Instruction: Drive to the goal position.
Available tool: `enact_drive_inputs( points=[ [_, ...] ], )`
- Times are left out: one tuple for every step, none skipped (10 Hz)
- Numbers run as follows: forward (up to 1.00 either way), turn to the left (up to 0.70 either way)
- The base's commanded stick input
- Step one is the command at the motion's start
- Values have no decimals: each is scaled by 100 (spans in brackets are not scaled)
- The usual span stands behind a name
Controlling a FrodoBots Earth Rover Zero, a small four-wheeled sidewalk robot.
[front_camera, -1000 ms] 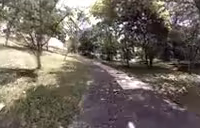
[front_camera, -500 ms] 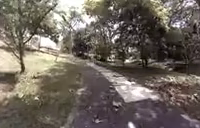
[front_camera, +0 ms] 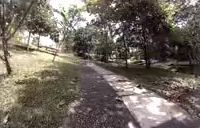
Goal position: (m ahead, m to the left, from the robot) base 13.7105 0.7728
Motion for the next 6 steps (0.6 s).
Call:
enact_drive_inputs(
  points=[
    [100,15],
    [100,10],
    [100,0],
    [100,0],
    [100,0],
    [100,0]
  ],
)
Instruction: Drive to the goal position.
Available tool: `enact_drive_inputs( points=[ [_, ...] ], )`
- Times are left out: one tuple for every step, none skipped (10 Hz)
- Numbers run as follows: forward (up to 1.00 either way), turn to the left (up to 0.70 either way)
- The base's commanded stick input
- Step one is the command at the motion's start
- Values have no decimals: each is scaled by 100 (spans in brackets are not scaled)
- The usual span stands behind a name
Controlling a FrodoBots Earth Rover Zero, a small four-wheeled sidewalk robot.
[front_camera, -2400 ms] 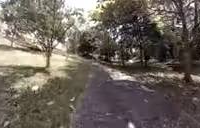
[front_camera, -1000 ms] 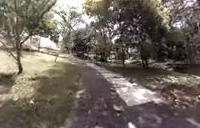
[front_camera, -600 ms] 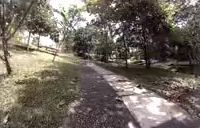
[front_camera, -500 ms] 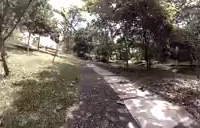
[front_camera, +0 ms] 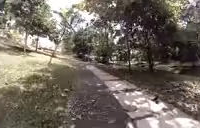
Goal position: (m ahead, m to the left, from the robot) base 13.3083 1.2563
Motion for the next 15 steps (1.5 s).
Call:
enact_drive_inputs(
  points=[
    [100,0],
    [100,0],
    [100,0],
    [100,0],
    [100,0],
    [100,0],
    [100,0],
    [100,0],
    [100,0],
    [100,0],
    [100,0],
    [100,0],
    [100,9],
    [100,40],
    [100,40]
  ],
)
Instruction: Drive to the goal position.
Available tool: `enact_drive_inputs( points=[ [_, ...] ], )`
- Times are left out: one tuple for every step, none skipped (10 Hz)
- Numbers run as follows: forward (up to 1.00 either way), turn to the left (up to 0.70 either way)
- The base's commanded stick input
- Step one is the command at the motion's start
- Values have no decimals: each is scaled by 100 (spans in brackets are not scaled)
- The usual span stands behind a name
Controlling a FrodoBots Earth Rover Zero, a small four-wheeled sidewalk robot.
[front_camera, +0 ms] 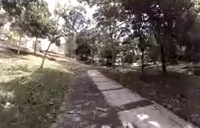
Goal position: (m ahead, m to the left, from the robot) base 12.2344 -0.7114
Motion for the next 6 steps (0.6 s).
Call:
enact_drive_inputs(
  points=[
    [100,40],
    [100,40],
    [100,29],
    [100,28],
    [100,26],
    [100,0]
  ],
)
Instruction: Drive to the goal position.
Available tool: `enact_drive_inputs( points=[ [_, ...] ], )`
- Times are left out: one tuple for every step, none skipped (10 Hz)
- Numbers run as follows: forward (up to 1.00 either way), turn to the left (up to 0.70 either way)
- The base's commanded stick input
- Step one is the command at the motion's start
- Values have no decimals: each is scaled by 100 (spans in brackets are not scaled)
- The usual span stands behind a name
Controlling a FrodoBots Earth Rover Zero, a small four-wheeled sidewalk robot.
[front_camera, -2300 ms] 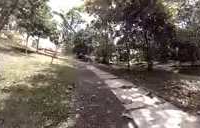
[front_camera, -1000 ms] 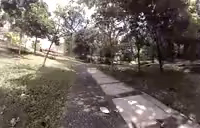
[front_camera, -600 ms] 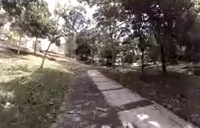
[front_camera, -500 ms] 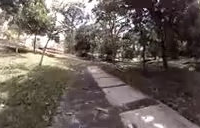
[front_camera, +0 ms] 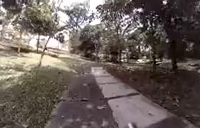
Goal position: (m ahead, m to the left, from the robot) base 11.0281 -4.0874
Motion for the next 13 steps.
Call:
enact_drive_inputs(
  points=[
    [100,0],
    [100,0],
    [100,0],
    [100,0],
    [100,-32],
    [100,-39],
    [100,-40],
    [100,-40],
    [100,-40],
    [100,-40],
    [100,-32],
    [100,-1],
    [100,0]
  ],
)
